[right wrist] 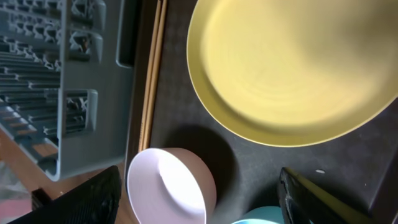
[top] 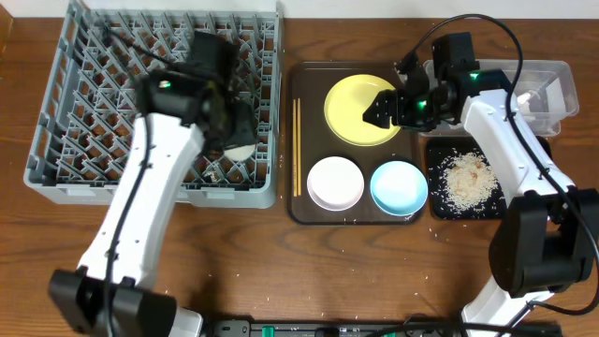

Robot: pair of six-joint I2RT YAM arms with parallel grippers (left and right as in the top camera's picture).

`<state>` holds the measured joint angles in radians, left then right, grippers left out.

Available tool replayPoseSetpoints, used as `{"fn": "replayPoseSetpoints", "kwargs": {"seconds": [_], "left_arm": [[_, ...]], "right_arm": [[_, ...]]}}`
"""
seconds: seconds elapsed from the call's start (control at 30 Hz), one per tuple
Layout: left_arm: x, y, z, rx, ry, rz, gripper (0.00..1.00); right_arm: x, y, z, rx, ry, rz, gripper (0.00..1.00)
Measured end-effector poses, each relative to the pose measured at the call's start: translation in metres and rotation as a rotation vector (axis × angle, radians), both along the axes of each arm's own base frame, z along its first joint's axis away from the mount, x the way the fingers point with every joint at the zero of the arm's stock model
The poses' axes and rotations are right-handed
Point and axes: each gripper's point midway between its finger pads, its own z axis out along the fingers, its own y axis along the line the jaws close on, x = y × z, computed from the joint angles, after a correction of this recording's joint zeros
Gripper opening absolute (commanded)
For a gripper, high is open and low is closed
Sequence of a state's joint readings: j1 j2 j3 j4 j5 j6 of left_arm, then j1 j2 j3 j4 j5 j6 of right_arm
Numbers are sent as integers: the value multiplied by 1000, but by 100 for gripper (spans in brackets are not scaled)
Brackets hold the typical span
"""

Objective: Sort waste into correct bins and load items into the dishwasher
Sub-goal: 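Carry the white cup with the left gripper into the dish rack and release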

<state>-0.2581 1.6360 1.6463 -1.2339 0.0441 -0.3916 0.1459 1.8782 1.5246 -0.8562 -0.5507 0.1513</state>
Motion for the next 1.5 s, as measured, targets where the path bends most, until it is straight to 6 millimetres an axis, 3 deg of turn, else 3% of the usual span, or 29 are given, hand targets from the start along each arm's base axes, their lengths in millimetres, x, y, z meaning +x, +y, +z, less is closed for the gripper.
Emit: {"fn": "replayPoseSetpoints", "kwargs": {"seconds": [0.4, 0.63, 0.7, 0.83, 1.0, 1.3, 1.4, 1.5], "left_arm": [[-3, -1, -76, 108, 254, -18, 45], [-3, -1, -92, 122, 303, -19, 51], [-3, -1, -96, 125, 313, -19, 57], [-4, -1, -104, 132, 337, -19, 82], [-4, 0, -105, 140, 341, -15, 93], [-4, 0, -103, 139, 337, -16, 94], [-2, 0, -92, 128, 300, -15, 94], [0, -1, -62, 101, 204, -13, 94]], "right_arm": [[-6, -3, -4, -26, 25, -2, 78], [-6, -4, -5, -32, 27, -3, 78], [-6, -4, -5, -32, 27, -3, 78], [-7, -4, -5, -33, 28, 0, 78], [-8, -4, -5, -35, 30, 6, 78], [-8, -4, -5, -37, 26, 11, 78], [-8, -4, -5, -37, 26, 12, 76], [-8, -4, -6, -38, 26, 12, 74]]}}
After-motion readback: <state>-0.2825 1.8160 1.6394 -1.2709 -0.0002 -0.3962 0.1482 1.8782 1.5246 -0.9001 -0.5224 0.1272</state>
